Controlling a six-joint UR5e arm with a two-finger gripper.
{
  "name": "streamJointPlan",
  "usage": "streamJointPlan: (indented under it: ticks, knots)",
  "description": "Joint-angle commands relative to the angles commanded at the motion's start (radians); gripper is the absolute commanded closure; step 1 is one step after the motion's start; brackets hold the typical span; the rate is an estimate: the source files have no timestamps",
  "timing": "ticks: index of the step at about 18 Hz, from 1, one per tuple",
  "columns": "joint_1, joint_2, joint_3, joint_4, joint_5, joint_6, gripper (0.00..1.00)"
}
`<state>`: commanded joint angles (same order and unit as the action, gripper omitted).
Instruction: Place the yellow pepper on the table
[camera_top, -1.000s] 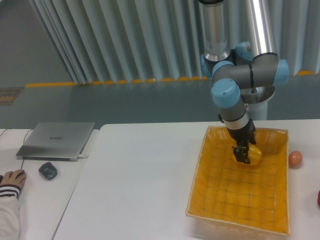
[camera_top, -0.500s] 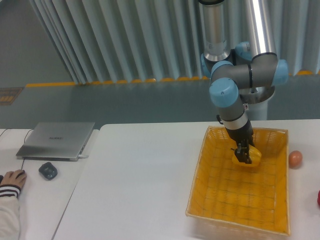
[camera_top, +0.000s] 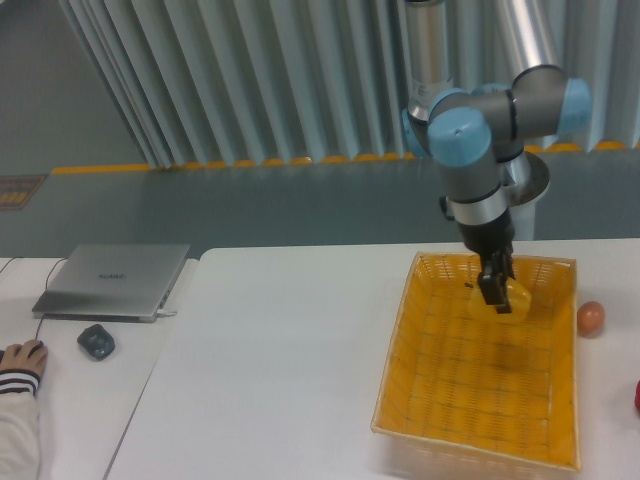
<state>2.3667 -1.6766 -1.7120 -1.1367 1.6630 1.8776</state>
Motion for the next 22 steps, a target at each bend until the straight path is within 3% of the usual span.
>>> streamJointPlan:
  ticks: [7, 11, 14, 22]
  knots:
    - [0.172, -0.017, 0.051, 0.000, -0.081, 0.003, 0.52]
    - [0.313, -0.037, 0.042, 0.000, -0.111, 0.167, 0.52]
    - [0.379, -0.061, 0.035, 0.005, -0.108, 0.241, 0.52]
    - [0.414, -0.129, 0.015, 0.029, -0.104, 0.293, 0.51]
